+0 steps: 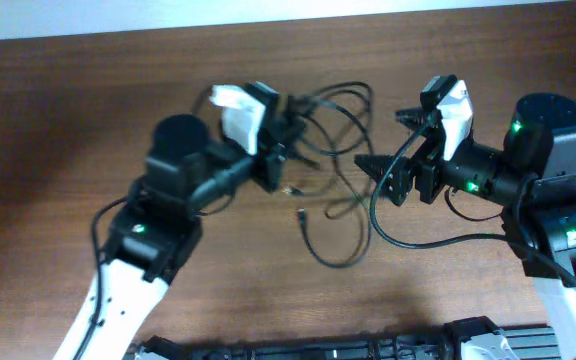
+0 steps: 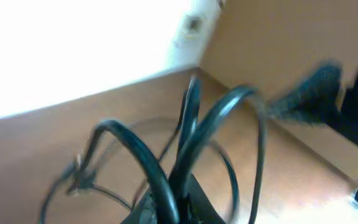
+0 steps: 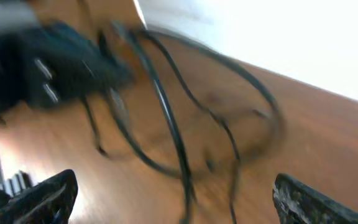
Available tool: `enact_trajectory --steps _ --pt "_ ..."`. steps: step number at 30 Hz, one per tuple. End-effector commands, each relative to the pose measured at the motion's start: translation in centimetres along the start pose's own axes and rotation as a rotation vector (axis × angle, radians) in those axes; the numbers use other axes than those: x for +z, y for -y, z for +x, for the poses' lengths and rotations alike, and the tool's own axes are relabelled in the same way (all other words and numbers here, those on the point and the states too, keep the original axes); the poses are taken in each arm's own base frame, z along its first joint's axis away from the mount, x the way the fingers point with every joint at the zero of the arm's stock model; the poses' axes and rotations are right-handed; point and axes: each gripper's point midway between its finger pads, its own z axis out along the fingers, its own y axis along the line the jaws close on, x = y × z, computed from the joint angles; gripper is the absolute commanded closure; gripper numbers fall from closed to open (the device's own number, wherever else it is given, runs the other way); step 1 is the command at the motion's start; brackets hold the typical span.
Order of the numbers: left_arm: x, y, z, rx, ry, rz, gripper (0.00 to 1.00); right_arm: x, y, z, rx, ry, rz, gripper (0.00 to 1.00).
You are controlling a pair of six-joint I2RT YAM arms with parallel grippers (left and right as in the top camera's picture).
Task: Untangle cables
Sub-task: 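Lower the bundle and open both grippers, releasing it onto the table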
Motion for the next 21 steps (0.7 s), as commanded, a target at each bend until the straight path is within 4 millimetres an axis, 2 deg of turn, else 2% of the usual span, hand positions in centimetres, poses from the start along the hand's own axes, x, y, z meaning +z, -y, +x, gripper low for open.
enact_trajectory --steps 1,6,9,10,11,12,14,16,18,19,21 --pt "-4.6 -0.5 -5.3 0.168 0.19 -0.089 1.0 -0.5 2.4 1.1 0.035 -0.052 0.153 0.01" --pt "-7.3 0.7 -8.4 0.226 0.317 -0.096 1.0 -0.8 3.0 2.7 0.071 -0.111 0.2 0.01" --pt "-7.2 0.6 -8.1 0.22 0.305 -0.098 1.0 -0.8 3.0 2.7 0.071 -0.111 0.2 0.01" --pt "-7.1 0.4 -7.9 0.215 0.295 -0.099 0.92 -0.8 3.0 2.7 0.071 -0.111 0.2 0.01" --pt "-6.7 0.2 -7.4 0.205 0.275 -0.102 0.75 -0.8 3.1 2.7 0.071 -0.111 0.2 0.01" --pt "-6.5 0.0 -7.0 0.197 0.259 -0.104 0.66 -0.8 3.1 2.7 0.071 -0.111 0.2 0.01" --pt "-6.1 -0.5 -6.1 0.177 0.221 -0.113 0.4 -0.8 3.1 2.7 0.071 -0.111 0.2 0.01" --pt "-6.0 -1.8 -5.1 0.148 0.181 -0.175 0.36 -0.8 3.1 2.6 0.071 -0.111 0.2 0.01" --pt "-6.3 -3.7 -4.3 0.121 0.15 -0.278 0.18 -0.8 3.1 2.6 0.071 -0.111 0.2 0.01" --pt "-6.4 -4.5 -3.8 0.11 0.134 -0.322 0.12 -0.8 3.1 2.6 0.072 -0.111 0.2 0.01" --pt "-6.6 -5.3 -3.2 0.096 0.109 -0.368 0.1 -0.8 3.0 2.6 0.072 -0.111 0.2 0.01"
